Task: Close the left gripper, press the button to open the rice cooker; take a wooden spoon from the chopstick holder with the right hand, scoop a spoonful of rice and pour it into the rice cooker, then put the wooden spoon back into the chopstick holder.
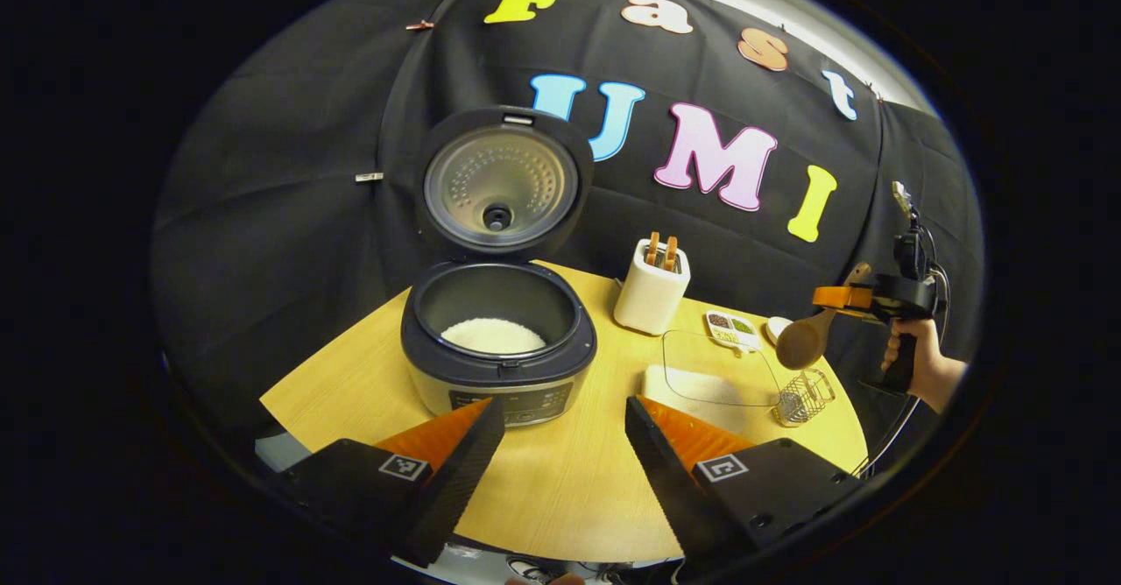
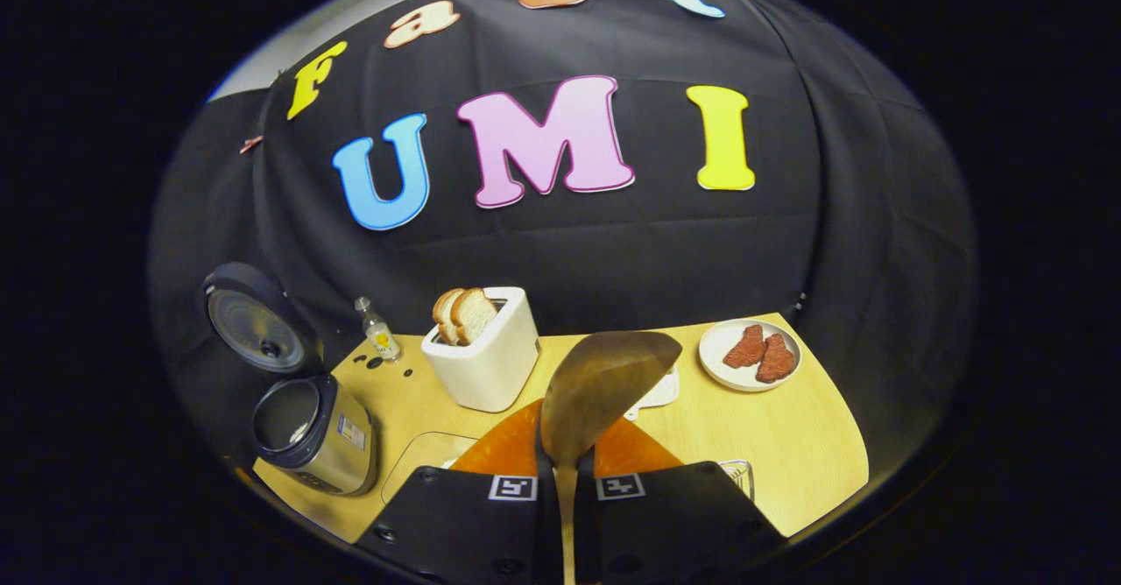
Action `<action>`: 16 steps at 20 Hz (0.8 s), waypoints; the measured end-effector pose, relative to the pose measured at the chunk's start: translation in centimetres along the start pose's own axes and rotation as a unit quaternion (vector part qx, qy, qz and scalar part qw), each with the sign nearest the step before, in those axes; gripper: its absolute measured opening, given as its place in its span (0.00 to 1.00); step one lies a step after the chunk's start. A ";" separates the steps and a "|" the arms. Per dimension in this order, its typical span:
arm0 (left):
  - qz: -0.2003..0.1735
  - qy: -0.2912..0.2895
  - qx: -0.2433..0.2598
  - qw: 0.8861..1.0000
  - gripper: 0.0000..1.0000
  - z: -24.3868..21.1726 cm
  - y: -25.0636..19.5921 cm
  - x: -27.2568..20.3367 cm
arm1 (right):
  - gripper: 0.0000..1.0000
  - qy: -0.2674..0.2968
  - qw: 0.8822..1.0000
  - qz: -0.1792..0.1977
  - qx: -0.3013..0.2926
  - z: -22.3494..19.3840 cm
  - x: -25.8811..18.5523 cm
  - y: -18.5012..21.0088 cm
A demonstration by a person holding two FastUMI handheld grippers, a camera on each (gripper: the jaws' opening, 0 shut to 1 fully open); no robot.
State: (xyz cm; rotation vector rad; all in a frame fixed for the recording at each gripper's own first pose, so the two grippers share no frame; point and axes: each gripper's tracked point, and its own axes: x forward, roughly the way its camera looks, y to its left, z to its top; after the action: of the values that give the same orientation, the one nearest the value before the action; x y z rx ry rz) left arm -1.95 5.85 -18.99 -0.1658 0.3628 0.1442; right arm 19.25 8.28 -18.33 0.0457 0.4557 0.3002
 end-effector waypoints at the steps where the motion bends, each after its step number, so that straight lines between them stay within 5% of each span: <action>1: 0.003 0.005 0.002 1.000 0.96 -0.5 0.5 0.1 | 0.10 0.003 1.000 0.005 -0.007 -0.9 0.7 1.1; 9: 0.031 0.046 -0.011 0.998 0.96 -4.7 3.9 1.3 | 0.10 0.016 0.999 -0.013 -0.049 -8.9 5.7 4.0; 16: 0.035 0.062 -0.036 0.997 0.96 -7.1 5.0 2.7 | 0.10 -0.025 0.994 -0.027 -0.104 -11.0 8.8 6.7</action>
State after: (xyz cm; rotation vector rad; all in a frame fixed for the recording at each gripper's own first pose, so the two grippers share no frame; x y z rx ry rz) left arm -2.70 9.66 -27.21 -0.2345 0.4885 0.2163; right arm 20.09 17.06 -31.22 -0.1625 0.3733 0.2906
